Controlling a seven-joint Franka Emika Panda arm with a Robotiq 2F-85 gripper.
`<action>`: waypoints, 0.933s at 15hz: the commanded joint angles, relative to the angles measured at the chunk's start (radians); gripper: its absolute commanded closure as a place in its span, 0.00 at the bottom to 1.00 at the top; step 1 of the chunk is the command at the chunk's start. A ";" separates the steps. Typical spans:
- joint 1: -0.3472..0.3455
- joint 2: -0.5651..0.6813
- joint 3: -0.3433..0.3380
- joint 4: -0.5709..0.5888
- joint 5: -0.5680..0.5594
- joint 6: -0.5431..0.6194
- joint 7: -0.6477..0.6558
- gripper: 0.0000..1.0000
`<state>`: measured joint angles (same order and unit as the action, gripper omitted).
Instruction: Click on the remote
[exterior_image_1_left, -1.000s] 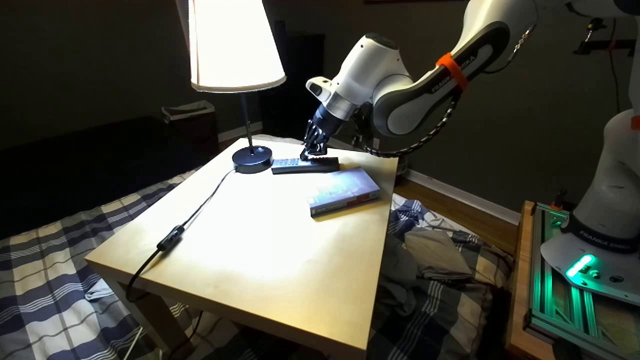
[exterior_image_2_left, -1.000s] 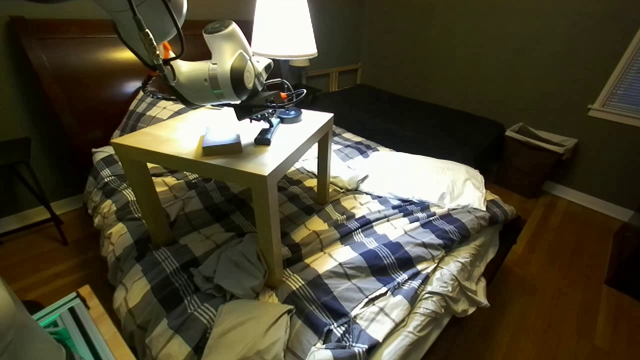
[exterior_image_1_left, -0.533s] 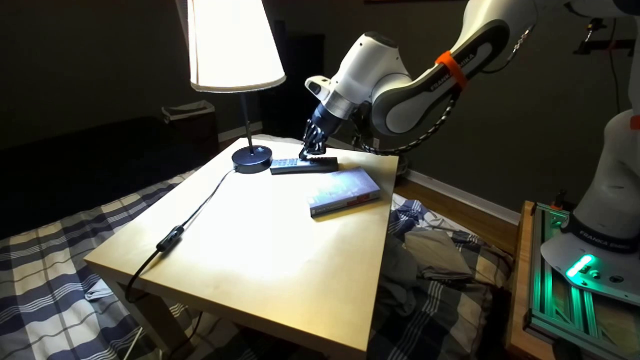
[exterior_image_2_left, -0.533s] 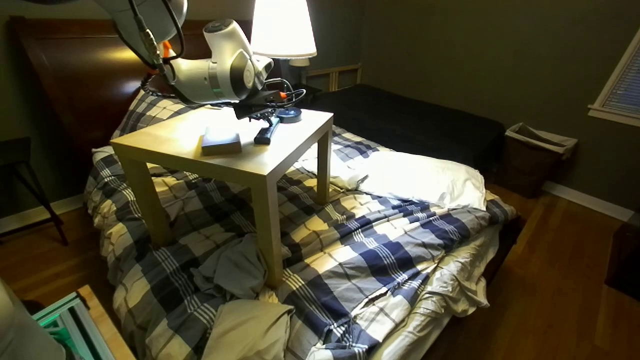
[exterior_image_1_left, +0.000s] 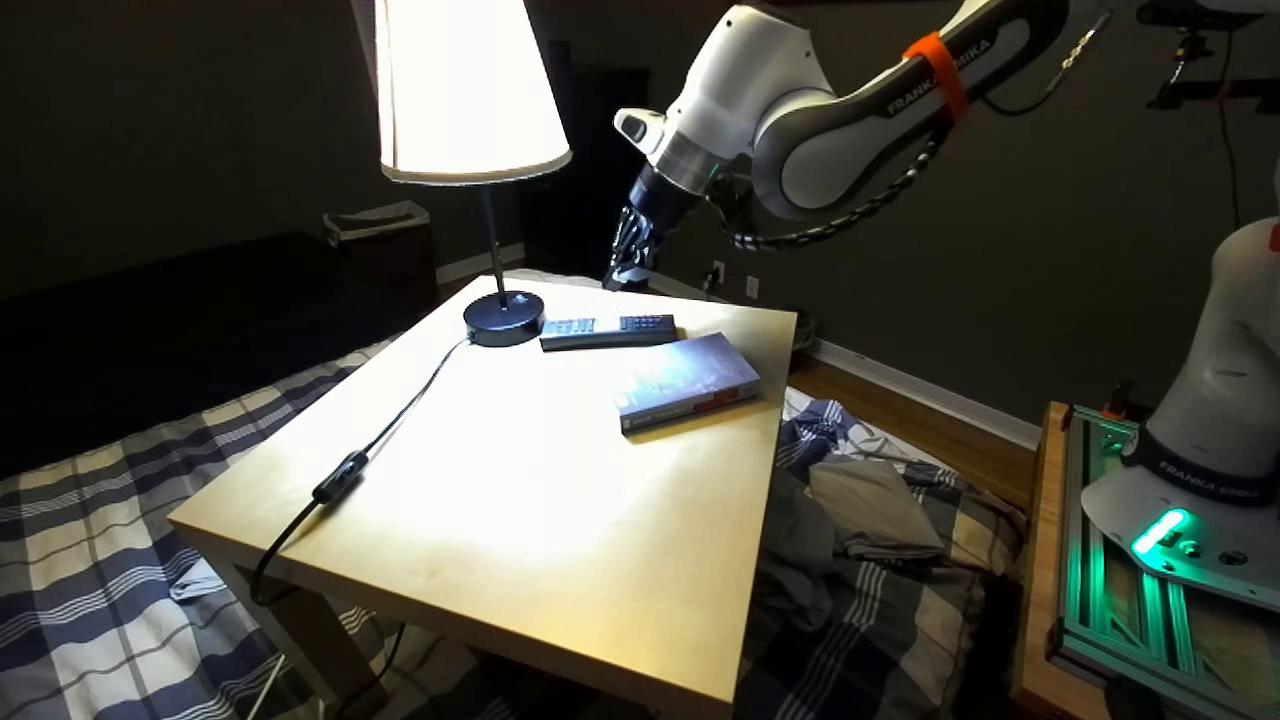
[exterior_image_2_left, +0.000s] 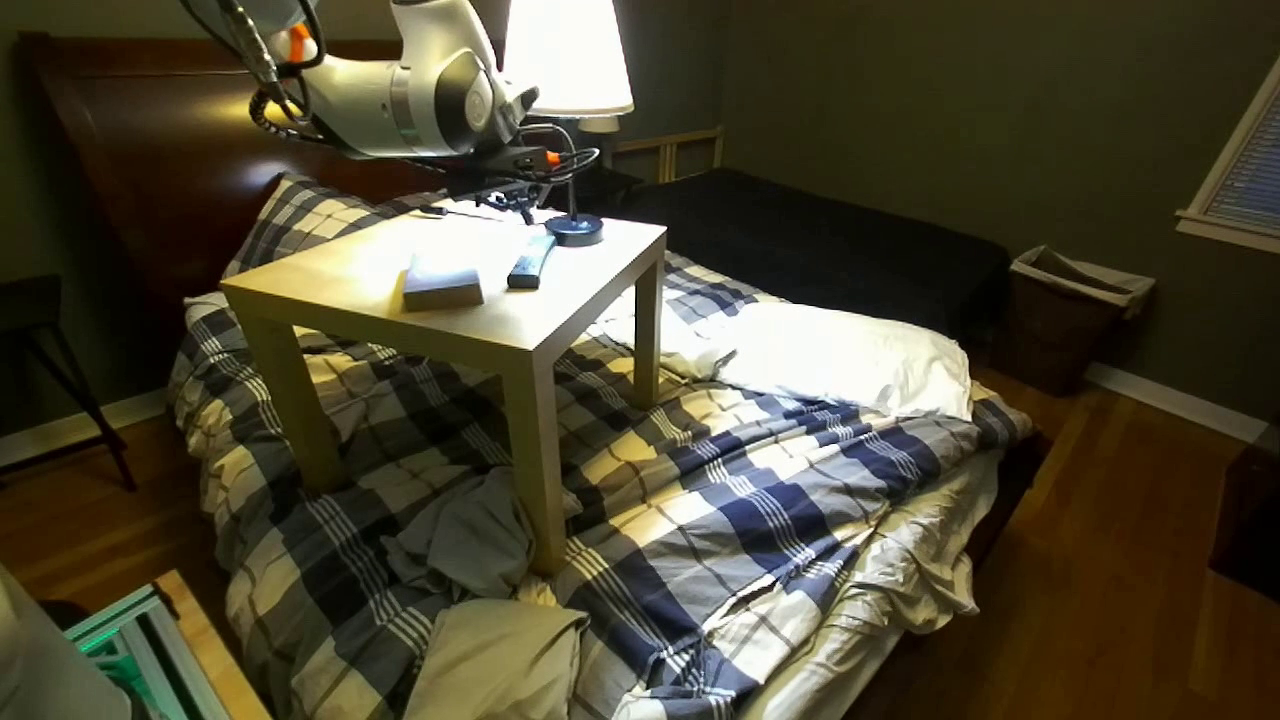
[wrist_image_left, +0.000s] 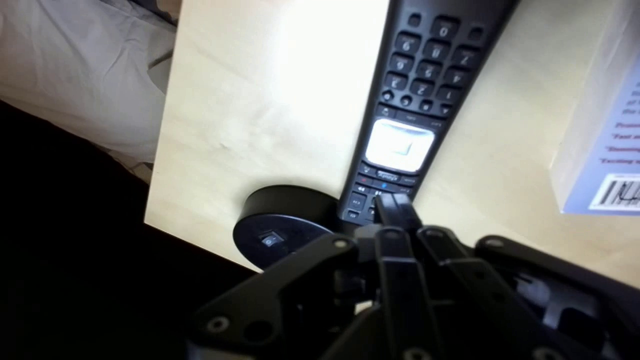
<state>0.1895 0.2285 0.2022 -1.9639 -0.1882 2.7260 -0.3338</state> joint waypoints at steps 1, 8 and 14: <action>-0.023 -0.102 0.018 -0.031 0.070 -0.138 -0.016 0.66; -0.014 -0.222 -0.004 -0.030 0.188 -0.363 0.059 0.13; -0.007 -0.230 -0.008 -0.003 0.364 -0.380 -0.069 0.00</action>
<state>0.1781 -0.0027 0.1980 -1.9712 0.1813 2.3499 -0.4098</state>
